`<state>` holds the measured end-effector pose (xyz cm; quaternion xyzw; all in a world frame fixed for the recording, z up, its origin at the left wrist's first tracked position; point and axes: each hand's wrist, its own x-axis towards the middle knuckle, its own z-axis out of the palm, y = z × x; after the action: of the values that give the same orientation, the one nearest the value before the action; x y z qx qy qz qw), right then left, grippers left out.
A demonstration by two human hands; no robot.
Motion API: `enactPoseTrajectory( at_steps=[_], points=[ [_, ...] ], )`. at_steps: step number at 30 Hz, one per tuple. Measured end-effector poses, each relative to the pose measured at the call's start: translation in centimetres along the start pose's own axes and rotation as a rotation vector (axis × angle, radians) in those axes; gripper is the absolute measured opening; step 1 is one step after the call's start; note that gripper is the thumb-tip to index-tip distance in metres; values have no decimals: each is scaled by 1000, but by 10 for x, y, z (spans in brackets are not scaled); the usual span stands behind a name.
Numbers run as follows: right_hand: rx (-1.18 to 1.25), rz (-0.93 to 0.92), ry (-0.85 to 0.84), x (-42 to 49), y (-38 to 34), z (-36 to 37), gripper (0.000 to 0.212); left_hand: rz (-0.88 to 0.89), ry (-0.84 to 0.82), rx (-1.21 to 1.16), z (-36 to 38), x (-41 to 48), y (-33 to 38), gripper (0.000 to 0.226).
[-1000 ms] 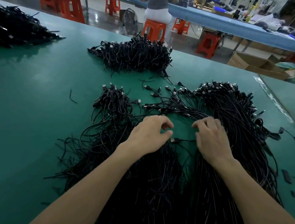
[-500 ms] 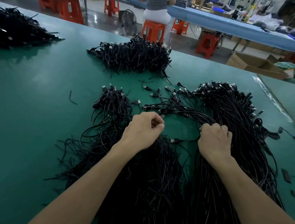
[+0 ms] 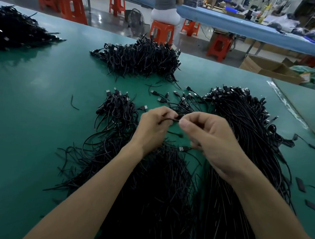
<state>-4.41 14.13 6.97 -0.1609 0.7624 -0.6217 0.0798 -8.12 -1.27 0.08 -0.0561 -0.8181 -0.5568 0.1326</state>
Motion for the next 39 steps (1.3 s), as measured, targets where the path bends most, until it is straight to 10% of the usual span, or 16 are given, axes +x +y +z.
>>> enactPoseTrajectory(
  at_steps=[8,15,21,29,39],
  points=[
    [240,7,189,-3,8,-37,16,5,522,-27,-43,17,-13,21],
    [-311,88,396,3,46,-46,18,-154,-417,-23,-70,-17,3,55],
    [-391,71,141,-4,51,-20,23,-245,-832,-834,-71,-38,16,59],
    [-602,-70,-197,-26,31,28,28,-302,-155,-1287,-44,-22,25,37],
    [-604,-130,-193,-30,7,21,26,15,-124,-488,-35,-39,21,31]
  ],
)
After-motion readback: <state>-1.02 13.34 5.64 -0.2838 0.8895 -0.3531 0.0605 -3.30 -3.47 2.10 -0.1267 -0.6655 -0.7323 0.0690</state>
